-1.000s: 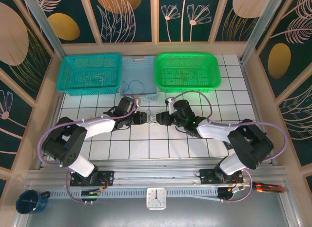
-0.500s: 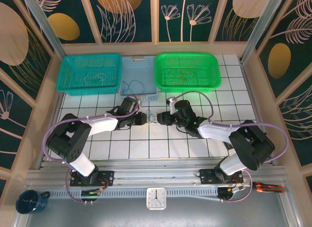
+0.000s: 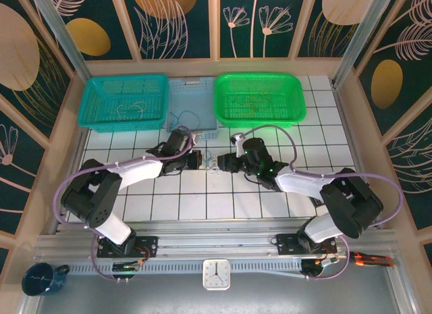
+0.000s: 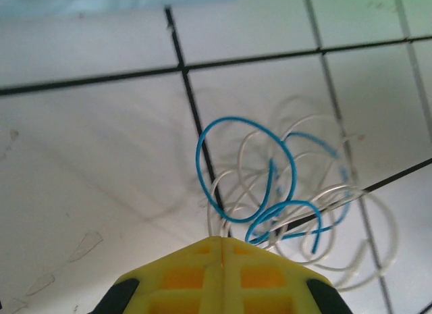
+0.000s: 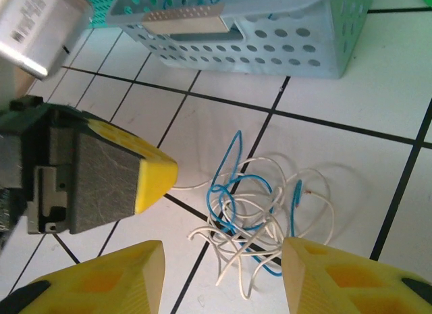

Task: Untangle the cables

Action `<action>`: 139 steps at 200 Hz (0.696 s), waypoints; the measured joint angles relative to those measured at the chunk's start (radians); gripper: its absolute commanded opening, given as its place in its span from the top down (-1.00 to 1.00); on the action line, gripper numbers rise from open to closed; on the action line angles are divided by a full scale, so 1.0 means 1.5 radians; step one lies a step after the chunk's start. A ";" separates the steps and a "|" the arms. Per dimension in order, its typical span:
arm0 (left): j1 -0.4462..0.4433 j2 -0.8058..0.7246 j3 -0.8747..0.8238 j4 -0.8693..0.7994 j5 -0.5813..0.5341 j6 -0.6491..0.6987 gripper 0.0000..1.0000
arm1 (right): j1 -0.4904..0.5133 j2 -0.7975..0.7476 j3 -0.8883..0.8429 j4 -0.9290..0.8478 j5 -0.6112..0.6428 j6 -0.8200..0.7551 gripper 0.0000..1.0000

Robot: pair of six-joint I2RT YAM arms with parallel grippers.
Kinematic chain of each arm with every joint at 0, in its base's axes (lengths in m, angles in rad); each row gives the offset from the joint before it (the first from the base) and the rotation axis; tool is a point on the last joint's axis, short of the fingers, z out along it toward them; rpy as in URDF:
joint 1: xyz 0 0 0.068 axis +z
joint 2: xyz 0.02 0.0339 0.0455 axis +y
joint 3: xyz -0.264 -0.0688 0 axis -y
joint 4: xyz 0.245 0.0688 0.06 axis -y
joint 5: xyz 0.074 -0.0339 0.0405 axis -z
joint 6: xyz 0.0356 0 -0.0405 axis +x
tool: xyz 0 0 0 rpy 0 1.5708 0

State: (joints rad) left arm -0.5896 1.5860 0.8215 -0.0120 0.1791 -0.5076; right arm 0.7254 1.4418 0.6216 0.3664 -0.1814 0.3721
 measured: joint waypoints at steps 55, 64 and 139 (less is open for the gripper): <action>0.000 -0.077 0.085 -0.014 0.067 -0.007 1.00 | 0.000 -0.015 0.011 0.013 0.002 -0.001 -0.09; 0.000 -0.082 0.095 -0.015 0.079 -0.012 1.00 | 0.000 -0.017 0.013 0.019 0.002 -0.002 -0.10; 0.000 -0.100 0.144 -0.016 0.143 -0.044 1.00 | 0.000 -0.021 0.031 0.072 0.006 -0.018 -0.12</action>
State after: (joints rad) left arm -0.5896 1.4357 1.0378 -0.0353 0.3931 -0.5739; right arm 0.7254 1.4105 0.6674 0.4740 -0.1726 0.3450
